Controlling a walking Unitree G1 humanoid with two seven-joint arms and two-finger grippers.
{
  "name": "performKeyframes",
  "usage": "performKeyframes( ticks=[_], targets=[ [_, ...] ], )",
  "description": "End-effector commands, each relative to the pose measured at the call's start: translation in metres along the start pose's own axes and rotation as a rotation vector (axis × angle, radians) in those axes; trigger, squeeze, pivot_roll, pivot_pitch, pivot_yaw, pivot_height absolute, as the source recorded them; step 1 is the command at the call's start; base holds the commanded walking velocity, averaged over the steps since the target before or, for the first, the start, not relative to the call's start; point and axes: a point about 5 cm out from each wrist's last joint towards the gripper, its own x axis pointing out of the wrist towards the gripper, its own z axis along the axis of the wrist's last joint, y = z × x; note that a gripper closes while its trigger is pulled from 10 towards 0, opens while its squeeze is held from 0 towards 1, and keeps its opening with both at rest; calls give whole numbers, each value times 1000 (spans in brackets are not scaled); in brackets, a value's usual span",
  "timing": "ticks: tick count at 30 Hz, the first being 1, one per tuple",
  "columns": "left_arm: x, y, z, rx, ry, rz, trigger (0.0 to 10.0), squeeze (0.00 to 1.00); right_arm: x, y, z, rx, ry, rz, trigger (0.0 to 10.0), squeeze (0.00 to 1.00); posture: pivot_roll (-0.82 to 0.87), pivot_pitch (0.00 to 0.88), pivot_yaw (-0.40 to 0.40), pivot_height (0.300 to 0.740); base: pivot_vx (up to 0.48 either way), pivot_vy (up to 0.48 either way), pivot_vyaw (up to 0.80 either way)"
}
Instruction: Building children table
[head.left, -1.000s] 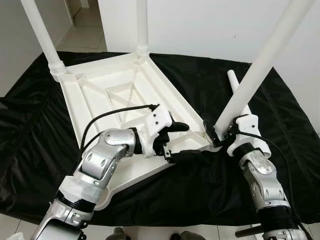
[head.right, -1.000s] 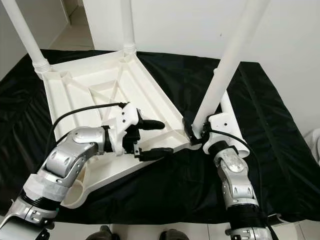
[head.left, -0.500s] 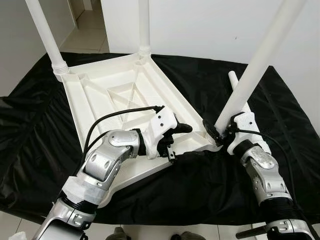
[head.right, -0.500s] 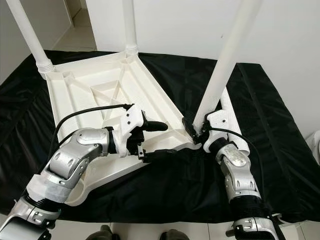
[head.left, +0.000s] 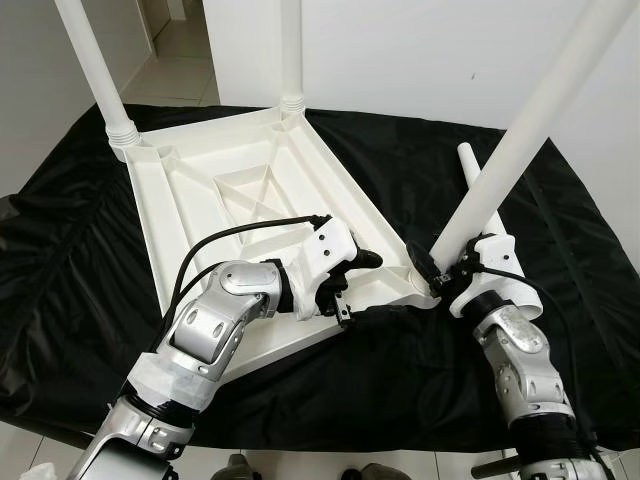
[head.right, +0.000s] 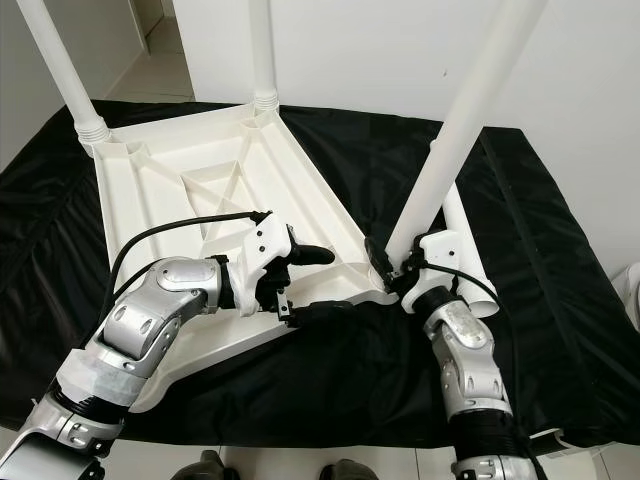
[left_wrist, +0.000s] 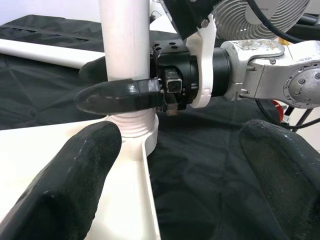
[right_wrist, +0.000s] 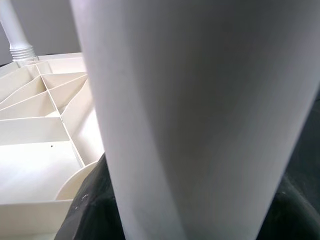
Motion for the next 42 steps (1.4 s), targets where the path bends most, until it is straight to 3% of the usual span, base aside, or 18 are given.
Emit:
performKeyframes(
  ticks=[1,2,8,9,11,13,15,18,22,26,33,34,39,42],
  targets=[
    [-1,4,-3,3,12,76,10000,0,-3,3,-11,60,41,-43,10000,0,-7,19,-11,740,0,0,0],
    [-1,4,-3,0,11,76,10000,0,1,5,-8,69,35,-141,10000,0,-6,19,-14,740,0,0,0],
    [-1,3,-4,-3,8,74,10000,0,5,13,-2,33,21,-263,10000,0,-7,17,-17,740,0,0,0],
    [-1,3,-5,-3,9,75,10000,0,7,19,-1,21,35,-336,10000,0,-7,17,-22,740,0,0,0],
    [-1,3,-5,-3,9,75,10000,0,7,19,-1,21,35,-336,10000,0,-7,17,-22,740,0,0,0],
    [-3,5,-6,-1,11,86,10000,0,9,35,0,22,63,-495,10000,0,-5,14,-28,740,0,0,0],
    [-3,5,-6,-1,11,86,10000,0,9,35,0,22,63,-495,10000,0,-5,14,-28,740,0,0,0],
    [-4,6,-6,2,14,91,10000,0,5,50,-6,50,102,-628,10000,0,4,11,-34,740,0,0,0],
    [-7,9,-6,2,18,108,10000,0,6,61,-8,72,109,-624,10000,0,4,8,-33,740,0,0,0],
    [-8,11,-8,0,22,134,10000,0,4,54,-5,95,90,-646,10000,0,5,5,-32,740,0,0,0],
    [-7,17,-9,14,24,177,10000,0,5,58,-3,92,89,-637,10000,0,2,2,-35,740,0,0,0],
    [-7,20,-9,34,25,202,10000,0,3,57,-1,86,82,-647,10000,1000,2,1,-32,740,0,0,0],
    [-8,27,-10,57,30,266,10000,0,-2,54,4,85,48,-634,10000,1000,0,5,-26,740,0,0,0],
    [-8,25,-15,47,36,257,10000,0,-8,41,9,48,17,-600,10000,1000,-5,10,-22,740,0,0,0]
  ],
)
